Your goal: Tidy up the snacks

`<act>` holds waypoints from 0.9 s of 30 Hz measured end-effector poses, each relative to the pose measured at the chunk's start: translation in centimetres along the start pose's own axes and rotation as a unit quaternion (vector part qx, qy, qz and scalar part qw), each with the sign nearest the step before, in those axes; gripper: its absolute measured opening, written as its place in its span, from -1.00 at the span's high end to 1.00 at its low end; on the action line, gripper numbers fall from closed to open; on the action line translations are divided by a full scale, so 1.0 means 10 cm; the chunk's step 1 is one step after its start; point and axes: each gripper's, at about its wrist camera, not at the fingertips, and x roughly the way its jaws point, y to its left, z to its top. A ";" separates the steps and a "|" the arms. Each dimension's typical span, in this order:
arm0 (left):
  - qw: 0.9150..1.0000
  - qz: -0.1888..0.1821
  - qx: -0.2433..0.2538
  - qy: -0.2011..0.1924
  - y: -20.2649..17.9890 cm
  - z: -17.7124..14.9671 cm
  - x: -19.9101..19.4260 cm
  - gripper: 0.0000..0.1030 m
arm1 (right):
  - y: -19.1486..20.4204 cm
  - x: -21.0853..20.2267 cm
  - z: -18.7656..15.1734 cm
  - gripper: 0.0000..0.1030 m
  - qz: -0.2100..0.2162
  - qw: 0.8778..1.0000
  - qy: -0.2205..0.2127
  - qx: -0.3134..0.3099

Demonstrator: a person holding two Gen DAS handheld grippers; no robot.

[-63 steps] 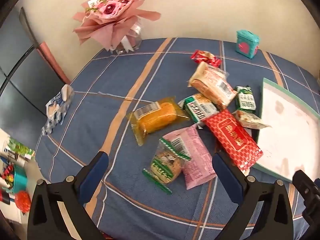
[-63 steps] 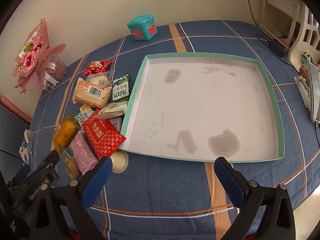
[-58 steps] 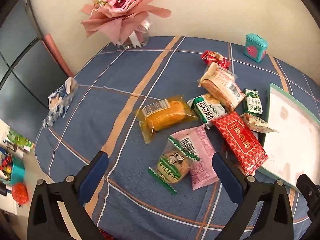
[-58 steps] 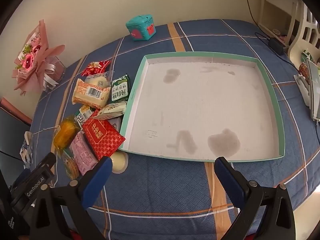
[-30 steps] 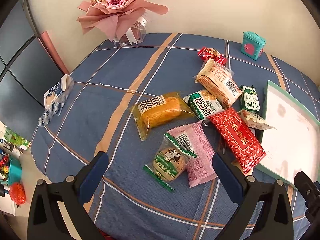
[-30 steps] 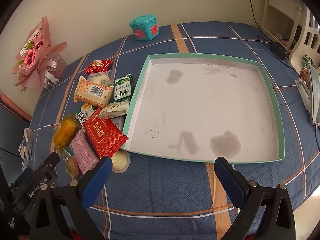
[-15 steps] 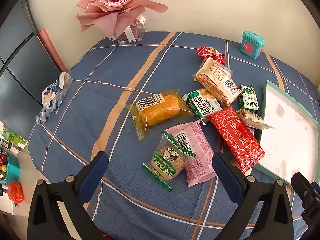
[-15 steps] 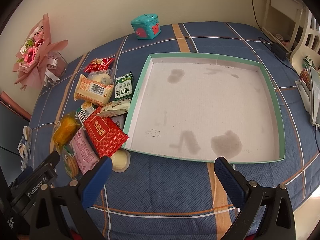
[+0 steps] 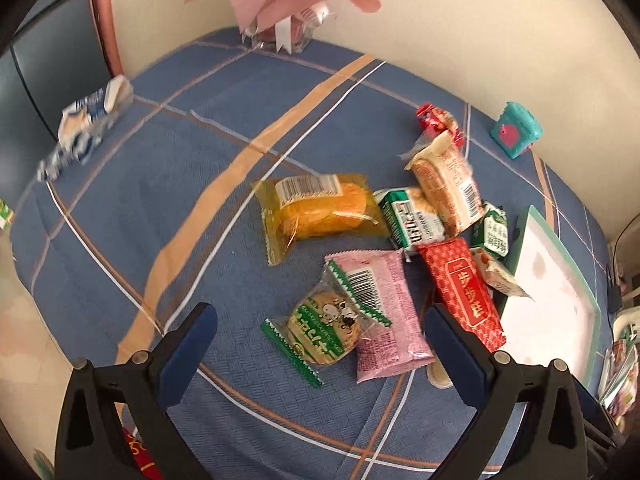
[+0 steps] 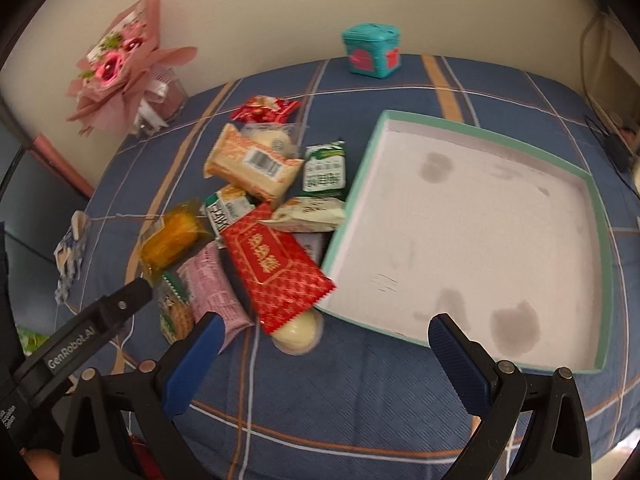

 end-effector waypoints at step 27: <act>0.989 -0.065 -0.086 0.097 0.34 0.03 0.79 -0.51 | 0.58 0.72 0.26 -0.32 -0.029 0.985 0.032 -0.167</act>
